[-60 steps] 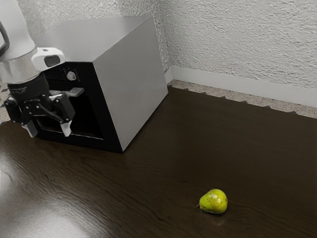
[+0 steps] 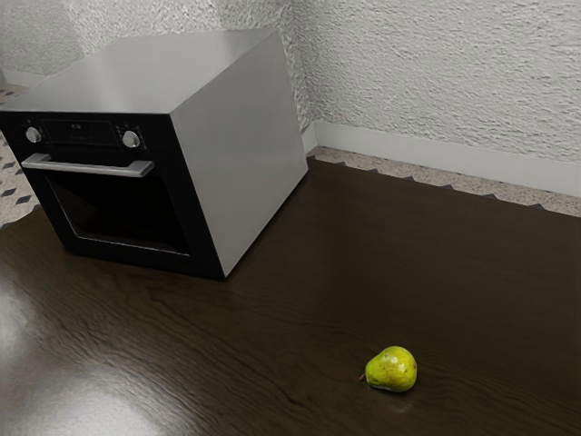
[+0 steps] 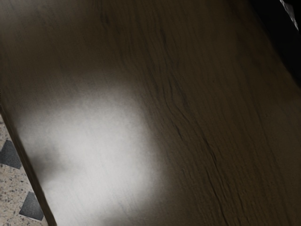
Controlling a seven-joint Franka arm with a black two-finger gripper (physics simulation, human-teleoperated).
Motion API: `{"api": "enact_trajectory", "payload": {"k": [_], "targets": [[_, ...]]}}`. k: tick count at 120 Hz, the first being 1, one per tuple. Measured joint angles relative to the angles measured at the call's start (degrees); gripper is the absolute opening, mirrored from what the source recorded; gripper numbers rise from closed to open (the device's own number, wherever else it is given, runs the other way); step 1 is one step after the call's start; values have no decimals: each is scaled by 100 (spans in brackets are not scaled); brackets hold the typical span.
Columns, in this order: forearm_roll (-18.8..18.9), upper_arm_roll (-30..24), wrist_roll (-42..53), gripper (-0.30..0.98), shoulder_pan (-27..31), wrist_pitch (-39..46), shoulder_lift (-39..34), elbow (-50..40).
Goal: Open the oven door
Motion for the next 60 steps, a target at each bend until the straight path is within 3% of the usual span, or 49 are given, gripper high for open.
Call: {"api": "enact_trajectory", "payload": {"k": [6,12,29,46,60], "targets": [[-237,-724,8,68,693,449,380,169],[-453,-948,-85,69,820,805,450,168],[-740,-341,-623,68,229,1463,401,32],[-1112,-271,-1057,68,308,2123,785,65],[-1291,-277,-1344,68,340,2581,1514,501]]}}
